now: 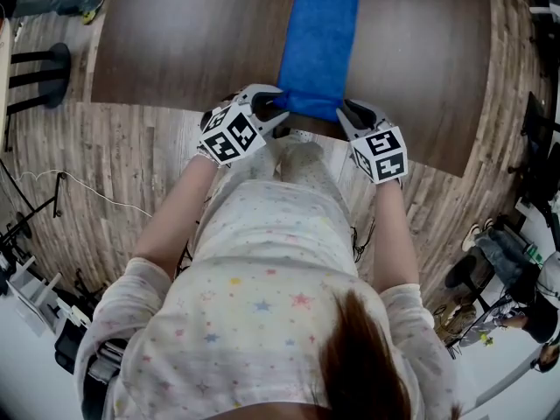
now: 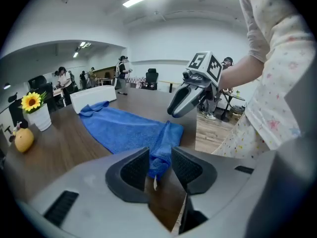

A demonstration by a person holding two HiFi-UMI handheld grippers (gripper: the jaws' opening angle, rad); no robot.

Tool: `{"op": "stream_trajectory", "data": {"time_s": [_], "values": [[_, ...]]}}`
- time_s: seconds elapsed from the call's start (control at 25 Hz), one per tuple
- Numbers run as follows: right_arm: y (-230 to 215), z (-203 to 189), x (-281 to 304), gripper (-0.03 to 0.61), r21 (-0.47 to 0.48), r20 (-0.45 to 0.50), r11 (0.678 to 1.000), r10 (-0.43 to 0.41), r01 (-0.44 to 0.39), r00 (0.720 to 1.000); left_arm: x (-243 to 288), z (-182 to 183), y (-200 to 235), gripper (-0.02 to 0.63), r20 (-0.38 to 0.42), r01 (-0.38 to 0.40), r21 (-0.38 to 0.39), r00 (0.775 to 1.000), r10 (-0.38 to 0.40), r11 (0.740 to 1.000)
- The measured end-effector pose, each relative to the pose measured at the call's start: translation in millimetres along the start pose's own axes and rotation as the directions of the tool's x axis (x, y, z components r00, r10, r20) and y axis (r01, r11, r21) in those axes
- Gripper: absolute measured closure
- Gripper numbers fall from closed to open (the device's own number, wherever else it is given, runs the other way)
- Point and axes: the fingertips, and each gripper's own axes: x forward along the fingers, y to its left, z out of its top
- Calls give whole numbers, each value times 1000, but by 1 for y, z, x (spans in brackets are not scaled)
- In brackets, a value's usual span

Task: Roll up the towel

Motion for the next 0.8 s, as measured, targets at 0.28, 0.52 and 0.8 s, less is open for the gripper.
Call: {"op": "stream_trajectory", "data": {"time_s": [0.28, 0.52, 0.8], "values": [[36, -13, 9, 477, -168, -54, 982, 73, -81, 996, 7, 3, -25, 489, 1, 83, 127, 997, -83, 988], [29, -36, 31, 459, -311, -145, 948, 15, -60, 989, 29, -21, -10, 488, -99, 54, 154, 994, -39, 987], [27, -37, 28, 546, -337, -144, 940, 3, -52, 990, 30, -27, -8, 568, -124, 85, 166, 990, -64, 982]]}}
